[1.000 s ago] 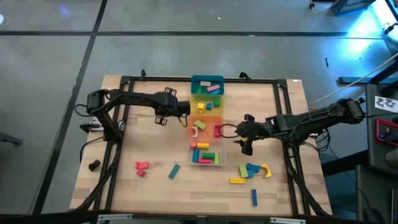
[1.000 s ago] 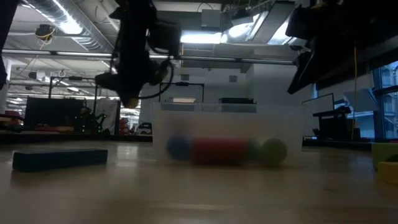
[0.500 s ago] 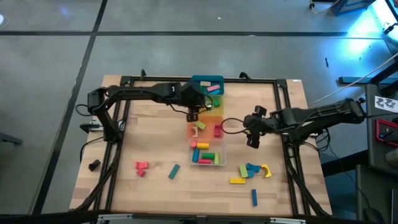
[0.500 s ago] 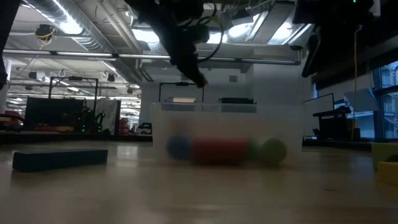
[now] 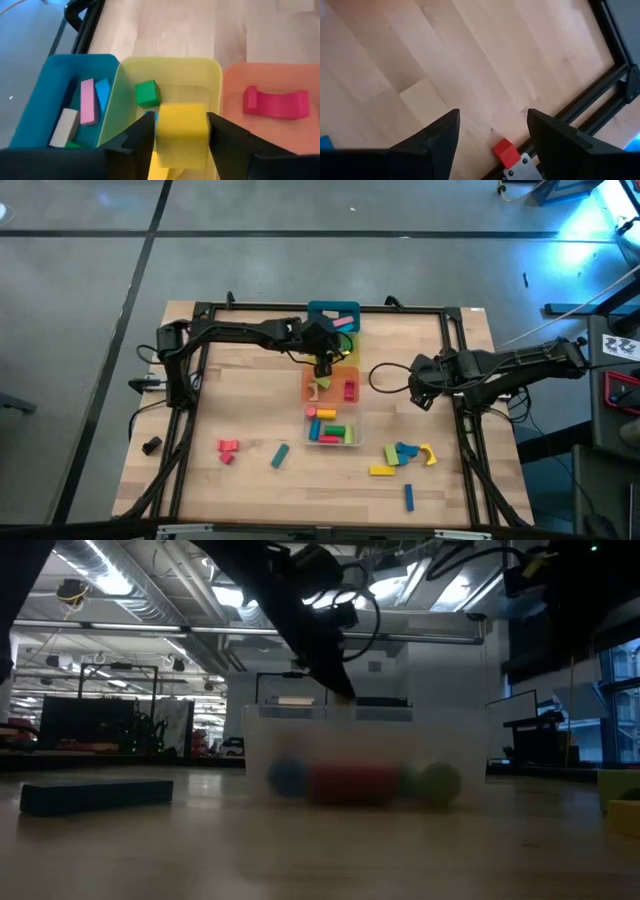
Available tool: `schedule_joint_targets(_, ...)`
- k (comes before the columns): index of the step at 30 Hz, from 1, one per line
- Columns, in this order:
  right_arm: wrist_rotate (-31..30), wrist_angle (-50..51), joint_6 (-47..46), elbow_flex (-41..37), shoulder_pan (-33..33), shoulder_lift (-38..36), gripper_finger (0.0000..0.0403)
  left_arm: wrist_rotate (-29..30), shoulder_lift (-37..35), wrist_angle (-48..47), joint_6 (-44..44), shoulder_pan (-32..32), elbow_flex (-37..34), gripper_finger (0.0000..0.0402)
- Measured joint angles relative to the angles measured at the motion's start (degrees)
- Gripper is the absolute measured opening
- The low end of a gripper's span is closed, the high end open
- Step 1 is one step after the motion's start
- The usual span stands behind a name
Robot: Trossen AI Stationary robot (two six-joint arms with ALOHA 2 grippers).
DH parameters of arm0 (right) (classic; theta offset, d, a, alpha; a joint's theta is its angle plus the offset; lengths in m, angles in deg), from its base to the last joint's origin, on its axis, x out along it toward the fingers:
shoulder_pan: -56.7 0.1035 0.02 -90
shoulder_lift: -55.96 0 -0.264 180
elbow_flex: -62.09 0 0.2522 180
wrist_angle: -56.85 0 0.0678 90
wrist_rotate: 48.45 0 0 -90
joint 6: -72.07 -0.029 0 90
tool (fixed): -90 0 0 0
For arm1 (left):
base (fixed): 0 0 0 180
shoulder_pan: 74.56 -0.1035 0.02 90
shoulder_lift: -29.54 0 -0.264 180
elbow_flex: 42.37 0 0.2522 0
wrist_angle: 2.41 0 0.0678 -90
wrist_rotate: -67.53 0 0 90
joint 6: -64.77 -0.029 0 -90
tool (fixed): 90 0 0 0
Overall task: Sort blocks by size
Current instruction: Put the yellow square block into the yellow bin, then put the red square block into the yellow bin
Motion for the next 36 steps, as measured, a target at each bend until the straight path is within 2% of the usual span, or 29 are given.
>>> schedule_joint_targets(7,1.93,-1.2,1.66,0.02,0.02,0.6,0.0232,0.08,1.54,2.98,1.29,-0.06,-0.01,0.0195)
schedule_joint_targets(11,2.3,-0.5,2.14,0.04,-0.72,1.89,0.0232,0.06,1.26,3.63,2.92,0.0,-0.01,0.0201)
schedule_joint_targets(15,10.23,1.63,4.05,0.06,-6.25,4.35,0.0232,-0.15,0.29,4.65,6.83,0.48,0.09,0.0197)
schedule_joint_targets(17,12.22,3.29,7.75,0.04,-9.42,6.52,0.0232,-0.33,0.03,4.75,7.79,0.61,0.08,0.0194)
schedule_joint_targets(25,12.74,4.45,26.06,0.04,-20.0,16.42,0.0232,-0.39,-0.15,4.39,4.99,0.86,0.08,0.0192)
schedule_joint_targets(30,15.0,7.9,30.64,0.02,-24.84,23.15,0.0232,-0.39,-0.15,3.86,4.69,0.86,0.08,0.0193)
schedule_joint_targets(36,15.64,8.23,33.55,0.02,-27.49,29.31,0.0232,-0.42,-0.17,1.12,3.01,0.82,0.06,0.0193)
